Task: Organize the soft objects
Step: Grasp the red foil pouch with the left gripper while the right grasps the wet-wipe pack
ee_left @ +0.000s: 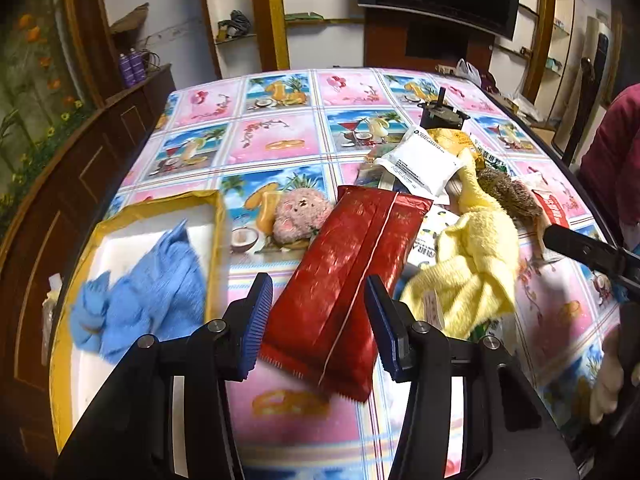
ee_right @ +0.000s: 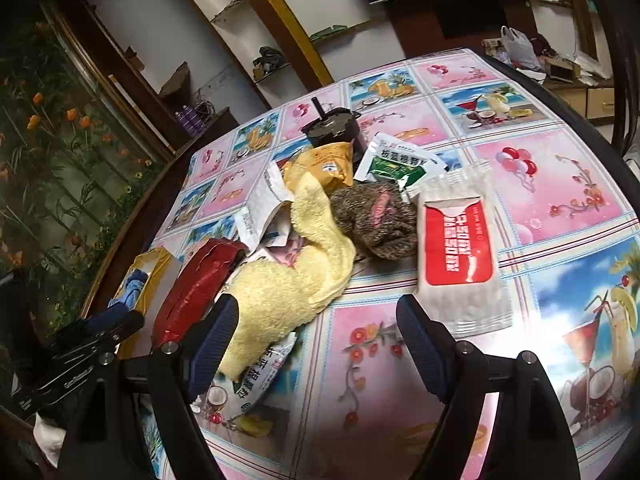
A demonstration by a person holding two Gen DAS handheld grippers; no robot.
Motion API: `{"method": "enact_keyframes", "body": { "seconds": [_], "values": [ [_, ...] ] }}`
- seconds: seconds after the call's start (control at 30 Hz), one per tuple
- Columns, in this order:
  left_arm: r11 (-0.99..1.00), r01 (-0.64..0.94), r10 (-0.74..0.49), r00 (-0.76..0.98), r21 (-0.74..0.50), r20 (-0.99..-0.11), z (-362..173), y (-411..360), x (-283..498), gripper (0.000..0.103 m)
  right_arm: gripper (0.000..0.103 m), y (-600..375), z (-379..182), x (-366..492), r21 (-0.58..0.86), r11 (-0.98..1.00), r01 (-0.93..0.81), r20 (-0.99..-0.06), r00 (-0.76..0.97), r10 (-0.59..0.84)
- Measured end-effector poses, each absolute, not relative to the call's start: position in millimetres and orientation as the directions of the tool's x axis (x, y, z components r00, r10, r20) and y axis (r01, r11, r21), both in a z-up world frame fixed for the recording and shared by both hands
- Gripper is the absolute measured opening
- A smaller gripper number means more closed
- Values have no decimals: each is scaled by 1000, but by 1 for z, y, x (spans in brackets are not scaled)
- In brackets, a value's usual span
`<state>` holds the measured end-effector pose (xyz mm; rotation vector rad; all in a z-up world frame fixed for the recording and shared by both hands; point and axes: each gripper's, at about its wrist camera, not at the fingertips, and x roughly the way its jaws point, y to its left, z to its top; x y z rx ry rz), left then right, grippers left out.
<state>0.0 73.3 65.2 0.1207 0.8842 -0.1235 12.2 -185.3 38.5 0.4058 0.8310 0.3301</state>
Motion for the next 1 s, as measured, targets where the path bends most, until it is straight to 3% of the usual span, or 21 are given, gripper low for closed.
{"method": "enact_keyframes", "body": {
  "seconds": [0.2, 0.33, 0.47, 0.63, 0.83, 0.9, 1.0],
  "values": [
    [982, 162, -15, 589, 100, -808, 47, 71, 35, 48, 81, -180, 37, 18, 477, 870, -124, -642, 627, 441],
    [990, 128, -23, 590, 66, -807, 45, 83, 45, 61, 81, -190, 35, 21, 496, 863, -92, -641, 631, 436],
    [988, 153, -69, 580, 25, -811, 44, 84, 45, 61, 81, -230, 47, 18, 535, 845, 8, -598, 710, 372],
    [972, 225, -179, 554, -61, -813, 45, 79, 44, 61, 81, -257, 43, 27, 463, 878, 123, -676, 690, 260],
    [949, 310, -230, 538, -64, -811, 45, 67, 40, 63, 81, -234, 22, 44, 369, 924, 102, -760, 606, 236],
    [940, 339, -232, 534, -45, -813, 43, 62, 37, 71, 81, -225, 19, 45, 319, 943, 92, -773, 601, 203],
    [933, 353, -146, 534, 63, -833, 34, 48, 37, 71, 81, -217, 14, 48, 244, 967, 79, -795, 588, 152]
  ]
}}
